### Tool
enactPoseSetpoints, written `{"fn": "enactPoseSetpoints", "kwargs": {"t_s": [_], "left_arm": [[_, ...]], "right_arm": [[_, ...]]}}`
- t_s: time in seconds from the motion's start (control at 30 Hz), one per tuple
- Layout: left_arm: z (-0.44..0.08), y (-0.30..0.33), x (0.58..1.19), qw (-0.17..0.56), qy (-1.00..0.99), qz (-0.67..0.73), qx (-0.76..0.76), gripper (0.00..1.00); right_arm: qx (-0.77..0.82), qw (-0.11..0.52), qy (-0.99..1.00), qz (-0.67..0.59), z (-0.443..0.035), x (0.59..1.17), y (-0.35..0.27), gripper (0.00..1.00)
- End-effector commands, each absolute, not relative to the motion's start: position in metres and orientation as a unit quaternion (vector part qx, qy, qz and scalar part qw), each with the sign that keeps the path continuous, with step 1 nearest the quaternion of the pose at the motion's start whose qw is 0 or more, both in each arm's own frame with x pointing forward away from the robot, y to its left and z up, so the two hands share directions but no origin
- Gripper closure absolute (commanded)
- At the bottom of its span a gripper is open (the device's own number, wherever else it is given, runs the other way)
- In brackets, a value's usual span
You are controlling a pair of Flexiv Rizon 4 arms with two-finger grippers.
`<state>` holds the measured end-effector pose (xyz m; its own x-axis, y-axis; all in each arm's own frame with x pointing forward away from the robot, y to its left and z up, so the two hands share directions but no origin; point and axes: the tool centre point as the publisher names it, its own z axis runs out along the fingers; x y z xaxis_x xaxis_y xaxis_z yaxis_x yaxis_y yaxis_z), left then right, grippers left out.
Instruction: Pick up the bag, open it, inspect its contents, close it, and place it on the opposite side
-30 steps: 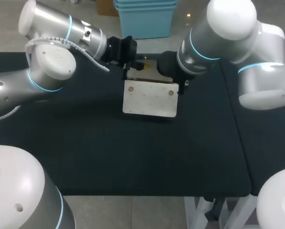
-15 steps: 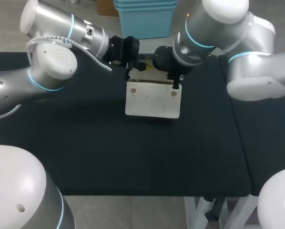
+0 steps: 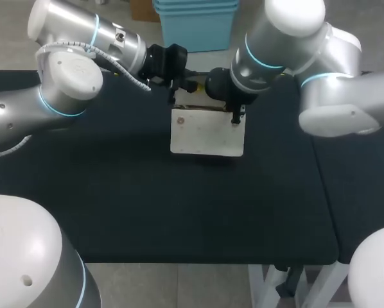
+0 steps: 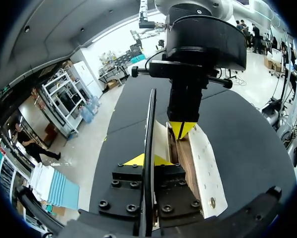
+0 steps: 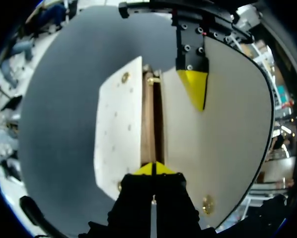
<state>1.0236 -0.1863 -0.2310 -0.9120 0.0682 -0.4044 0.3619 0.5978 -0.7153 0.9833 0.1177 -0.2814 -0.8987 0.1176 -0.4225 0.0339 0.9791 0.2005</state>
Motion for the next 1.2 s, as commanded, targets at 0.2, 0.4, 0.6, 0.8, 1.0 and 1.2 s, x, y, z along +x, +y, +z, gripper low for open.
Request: {"fn": "enactPoseSetpoints", "kwargs": {"t_s": [0.2, 0.4, 0.6, 0.8, 1.0, 1.2], "left_arm": [[-0.233, -0.186, 1.027, 0.174, 0.875, -0.44, 0.104, 1.0], [-0.232, -0.185, 1.025, 0.177, 0.874, -0.441, 0.098, 1.0], [-0.228, -0.182, 1.021, 0.18, 0.871, -0.446, 0.102, 1.0], [-0.228, -0.182, 1.012, 0.184, 0.869, -0.442, 0.122, 1.0], [-0.227, -0.181, 1.009, 0.189, 0.869, -0.439, 0.132, 1.0], [-0.23, -0.181, 1.009, 0.189, 0.87, -0.436, 0.134, 1.0]], "right_arm": [[0.041, 0.23, 0.968, 0.092, -0.294, 0.971, 0.124, 1.0], [0.038, 0.236, 0.967, 0.088, -0.301, 0.963, 0.129, 1.0], [0.035, 0.246, 0.966, 0.077, -0.305, 0.961, 0.133, 1.0], [0.04, 0.274, 0.958, 0.07, -0.298, 0.972, 0.132, 1.0], [0.047, 0.293, 0.953, 0.06, -0.293, 0.981, 0.131, 1.0], [0.042, 0.305, 0.949, 0.06, -0.288, 0.986, 0.135, 1.0]]}}
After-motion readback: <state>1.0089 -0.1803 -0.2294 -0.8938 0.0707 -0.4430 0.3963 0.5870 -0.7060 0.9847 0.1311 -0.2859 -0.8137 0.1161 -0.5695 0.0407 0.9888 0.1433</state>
